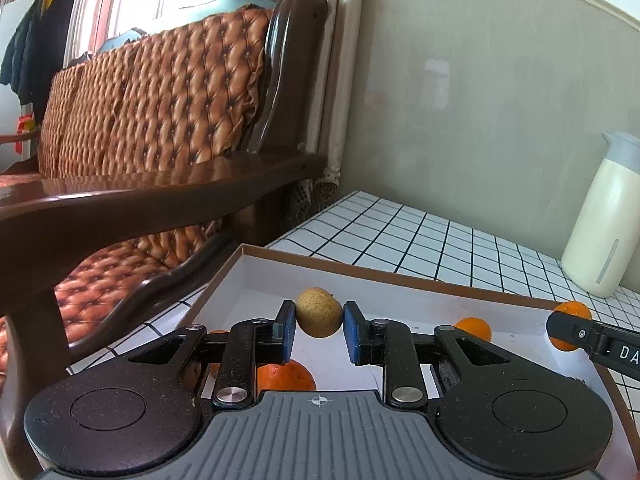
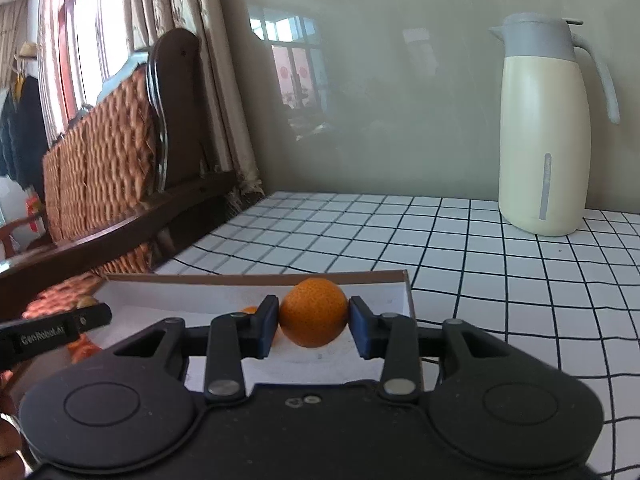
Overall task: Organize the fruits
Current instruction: 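Carry the tan fruit and orange in both tools over the tray, then open both tools to release the tan fruit and orange into the tray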
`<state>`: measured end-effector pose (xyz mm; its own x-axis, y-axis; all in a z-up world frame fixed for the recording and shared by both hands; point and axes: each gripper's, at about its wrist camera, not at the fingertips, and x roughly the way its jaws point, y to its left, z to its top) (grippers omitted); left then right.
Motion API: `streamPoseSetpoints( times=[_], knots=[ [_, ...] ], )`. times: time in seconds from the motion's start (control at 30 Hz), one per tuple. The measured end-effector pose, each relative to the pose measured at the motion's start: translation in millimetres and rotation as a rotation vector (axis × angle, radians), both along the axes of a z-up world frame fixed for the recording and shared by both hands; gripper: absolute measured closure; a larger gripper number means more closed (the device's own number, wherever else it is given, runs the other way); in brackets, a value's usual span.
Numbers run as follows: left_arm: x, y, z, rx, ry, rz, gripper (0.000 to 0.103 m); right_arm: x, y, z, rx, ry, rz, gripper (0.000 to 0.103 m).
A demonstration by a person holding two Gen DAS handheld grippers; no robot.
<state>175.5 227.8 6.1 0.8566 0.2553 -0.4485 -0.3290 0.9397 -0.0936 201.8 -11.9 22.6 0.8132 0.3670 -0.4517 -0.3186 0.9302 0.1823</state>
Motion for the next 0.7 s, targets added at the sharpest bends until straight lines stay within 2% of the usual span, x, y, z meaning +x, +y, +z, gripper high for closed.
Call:
streamPoseSetpoints(
  times=[0.03,0.07,0.1,0.13,0.17,0.23,0.27,0.4,0.57,0.7],
  knots=[
    [3,0,-1,0.003,0.002,-0.001,0.077,1,1,0,-0.014,0.003,-0.016,0.045],
    [8,0,-2,0.010,0.014,-0.008,0.075,-1,0,1,-0.011,-0.012,-0.045,0.016],
    [13,1,-4,0.014,0.033,-0.007,0.066,-6,-3,4,0.012,-0.047,-0.064,0.013],
    [17,1,-5,0.005,0.053,-0.004,0.023,-12,-5,7,0.024,-0.083,-0.075,0.013],
    [17,2,-2,-0.003,0.058,0.011,0.000,-17,-6,12,0.024,-0.115,-0.082,0.012],
    [6,-3,9,0.030,-0.029,0.046,0.000,-26,-10,19,0.042,-0.176,-0.096,0.007],
    [5,-5,13,0.046,-0.043,0.042,0.000,-29,-12,21,0.049,-0.196,-0.092,0.006],
    [4,-1,16,0.022,-0.017,0.061,0.000,-33,-17,23,0.065,-0.201,-0.077,0.006],
    [-2,-9,19,0.086,-0.028,0.056,0.000,-29,-17,20,0.071,-0.155,-0.062,0.006],
    [-7,-10,22,0.097,-0.018,0.053,0.000,-32,-18,17,0.067,-0.127,-0.052,0.006]
  ],
)
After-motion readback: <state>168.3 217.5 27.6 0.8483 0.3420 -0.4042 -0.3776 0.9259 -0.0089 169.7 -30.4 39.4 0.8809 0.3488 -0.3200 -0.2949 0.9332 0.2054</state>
